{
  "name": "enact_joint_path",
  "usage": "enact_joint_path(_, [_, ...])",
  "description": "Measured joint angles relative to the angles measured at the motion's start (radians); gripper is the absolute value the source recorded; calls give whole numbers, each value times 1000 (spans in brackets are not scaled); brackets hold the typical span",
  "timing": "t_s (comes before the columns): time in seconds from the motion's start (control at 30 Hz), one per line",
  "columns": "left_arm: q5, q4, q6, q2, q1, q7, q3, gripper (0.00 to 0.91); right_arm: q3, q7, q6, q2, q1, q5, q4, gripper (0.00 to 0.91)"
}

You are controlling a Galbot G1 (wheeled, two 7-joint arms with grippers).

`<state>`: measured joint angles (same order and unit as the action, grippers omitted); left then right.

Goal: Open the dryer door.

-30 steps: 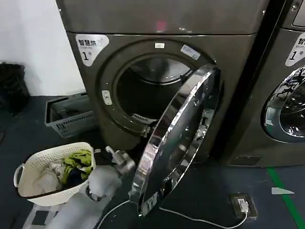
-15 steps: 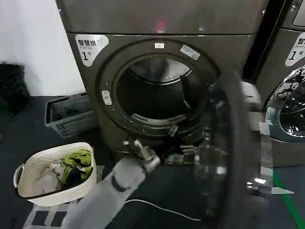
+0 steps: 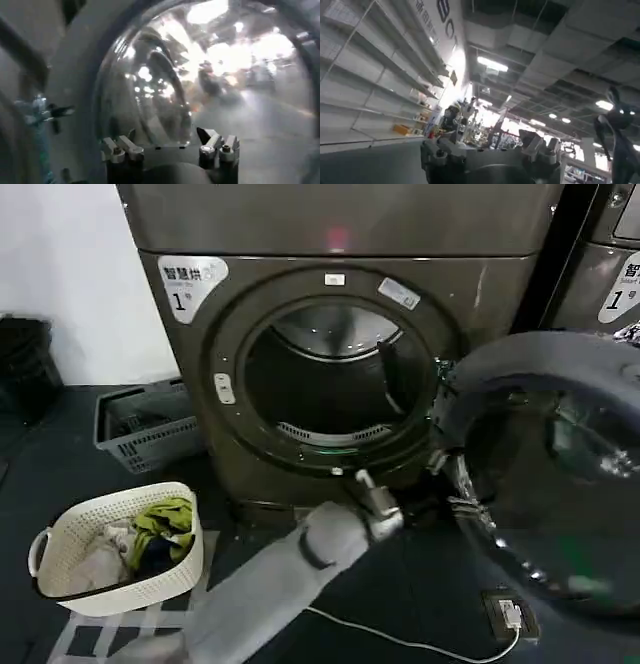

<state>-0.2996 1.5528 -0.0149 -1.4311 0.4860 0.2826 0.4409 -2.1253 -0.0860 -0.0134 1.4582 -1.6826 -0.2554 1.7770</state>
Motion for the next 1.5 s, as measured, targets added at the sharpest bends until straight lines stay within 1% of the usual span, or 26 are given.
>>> enact_joint_path(0.2, [19, -87, 4, -65, -51, 5, 35, 907, -5, -14, 0, -9, 5, -16, -5, 907])
enact_joint_path(0.27, [27, -115, 3, -89, -59, 5, 36, 907, -10, -19, 1, -16, 5, -27, -13, 907])
enact_joint_path(0.43, [34, -165, 1, -140, -68, 5, 39, 907, -19, -19, -2, -26, 1, -28, -33, 907])
enact_joint_path(0.57, [42, -189, 2, -163, -69, 5, 39, 907, -20, -13, -21, -34, 2, -27, -50, 907])
enact_joint_path(0.77, [55, -189, -1, -177, -48, 6, 26, 907, -13, -4, -57, -53, -1, -5, -91, 907])
enact_joint_path(0.93, [56, -150, -17, -146, -21, 14, 19, 907, -13, 0, -69, -86, -5, 7, -141, 907])
enact_joint_path(1.1, [57, -51, -29, -64, 15, 29, 9, 907, 0, 3, -70, -109, 1, 17, -171, 907])
enact_joint_path(1.27, [87, 85, 8, 88, 67, 48, -18, 907, 26, 6, -78, -116, 10, 31, -182, 907])
enact_joint_path(1.4, [150, 185, 55, 237, 122, 61, -50, 907, 46, 9, -77, -123, 16, 37, -186, 907])
enact_joint_path(1.5, [182, 248, 59, 343, 160, 61, -81, 907, 63, 10, -81, -132, 21, 45, -197, 907])
